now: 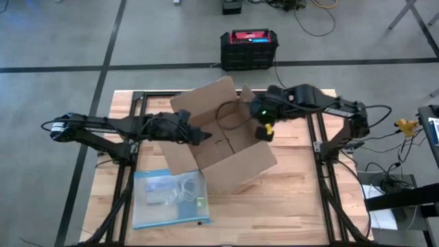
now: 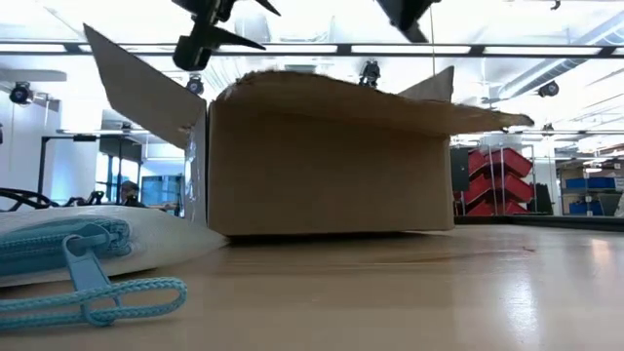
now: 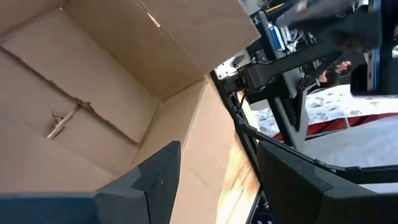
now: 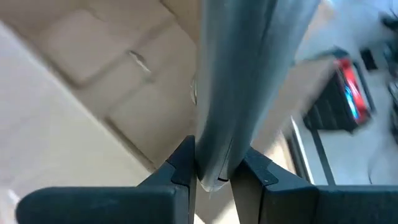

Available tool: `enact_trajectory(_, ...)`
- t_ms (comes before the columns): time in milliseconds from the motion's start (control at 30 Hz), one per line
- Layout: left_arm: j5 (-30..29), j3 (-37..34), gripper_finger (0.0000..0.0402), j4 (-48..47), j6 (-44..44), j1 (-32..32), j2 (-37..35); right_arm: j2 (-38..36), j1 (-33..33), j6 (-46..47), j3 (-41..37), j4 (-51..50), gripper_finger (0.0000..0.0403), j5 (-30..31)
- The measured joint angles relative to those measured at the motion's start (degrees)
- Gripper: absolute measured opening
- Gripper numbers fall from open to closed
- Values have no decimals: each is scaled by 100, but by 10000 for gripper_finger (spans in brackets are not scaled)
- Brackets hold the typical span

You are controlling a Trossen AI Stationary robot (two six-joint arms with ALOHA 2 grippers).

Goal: Unpack boxes
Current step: Break down the cardboard box until it is fully flat

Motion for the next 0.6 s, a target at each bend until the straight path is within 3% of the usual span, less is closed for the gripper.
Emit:
enact_trajectory(100,362,0,190,180,-17,117,194,-247,-359,142,-260,-274,48,208)
enact_trajectory(267,818,10,184,548,-148,420,634,-712,-1163,74,-1238,-119,48,-126)
enact_trajectory(433,867,64,185,1523,-272,804,1145,-1103,-1726,-385,-2360,948,48,-1041)
enact_trajectory(600,938,327,193,1916,-484,1071,1689,-1231,-1823,-780,-3058,2111,48,-2018)
